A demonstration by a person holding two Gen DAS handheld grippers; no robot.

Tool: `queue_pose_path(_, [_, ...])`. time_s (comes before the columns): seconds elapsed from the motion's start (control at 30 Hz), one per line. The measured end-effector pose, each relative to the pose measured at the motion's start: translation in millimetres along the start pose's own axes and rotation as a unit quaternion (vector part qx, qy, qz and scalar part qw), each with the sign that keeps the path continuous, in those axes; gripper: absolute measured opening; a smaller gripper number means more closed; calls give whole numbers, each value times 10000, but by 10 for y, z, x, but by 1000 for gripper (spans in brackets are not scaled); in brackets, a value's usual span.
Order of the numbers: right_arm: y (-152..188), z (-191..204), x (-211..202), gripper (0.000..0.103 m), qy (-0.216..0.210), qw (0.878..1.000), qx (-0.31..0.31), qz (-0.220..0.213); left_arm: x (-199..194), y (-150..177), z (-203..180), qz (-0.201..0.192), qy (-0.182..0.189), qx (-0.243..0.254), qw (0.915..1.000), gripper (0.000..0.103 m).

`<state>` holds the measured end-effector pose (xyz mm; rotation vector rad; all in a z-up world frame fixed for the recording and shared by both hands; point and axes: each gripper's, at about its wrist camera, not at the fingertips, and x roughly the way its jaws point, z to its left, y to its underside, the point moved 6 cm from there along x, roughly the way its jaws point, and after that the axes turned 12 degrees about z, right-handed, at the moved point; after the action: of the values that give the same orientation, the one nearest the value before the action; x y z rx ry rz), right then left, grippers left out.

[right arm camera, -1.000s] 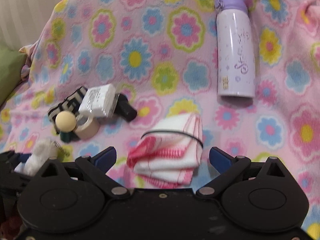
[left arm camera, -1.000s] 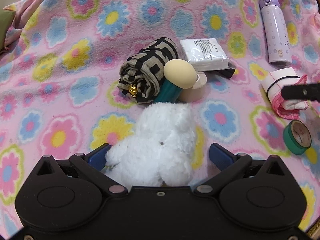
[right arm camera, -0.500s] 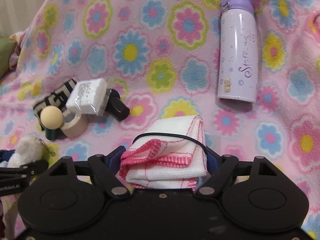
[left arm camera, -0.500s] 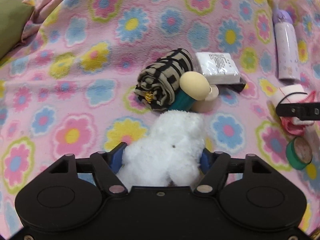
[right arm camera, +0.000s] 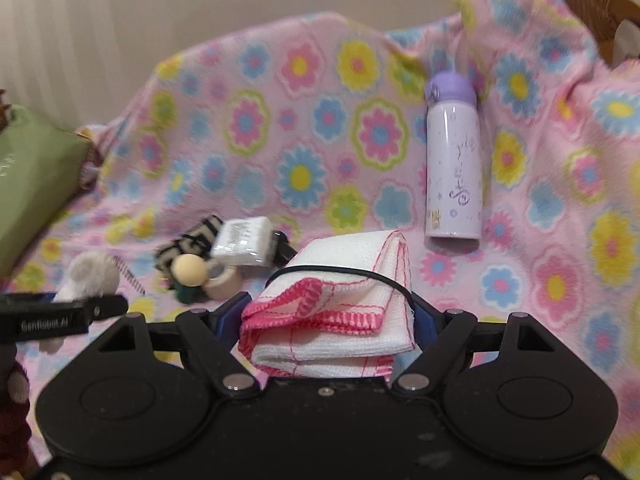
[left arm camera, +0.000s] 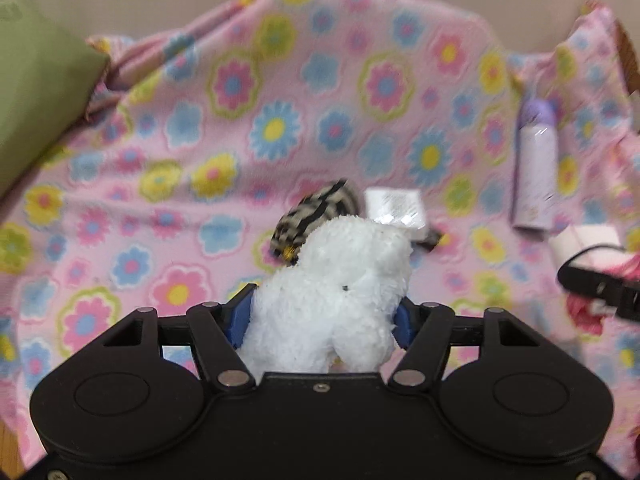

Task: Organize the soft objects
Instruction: 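Carry the white plush and pink-edged towel over the basket with both tools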

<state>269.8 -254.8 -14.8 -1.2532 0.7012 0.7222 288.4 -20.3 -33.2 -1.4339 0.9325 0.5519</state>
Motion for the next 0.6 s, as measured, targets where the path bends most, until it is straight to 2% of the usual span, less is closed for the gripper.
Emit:
queue_pose_path(0.2, [287, 104, -596, 81, -259, 9993, -47, -270, -480, 192, -170, -44, -83, -42, 9999, 62])
queue_pose_path(0.37, [673, 189, -1052, 81, -408, 9984, -74, -391, -751, 525, -253, 136, -47, -92, 9999, 62])
queue_pose_path(0.6, [1245, 289, -1518, 81, -549, 9976, -144, -398, -1152, 1022, -398, 38, -131, -41, 9999, 62])
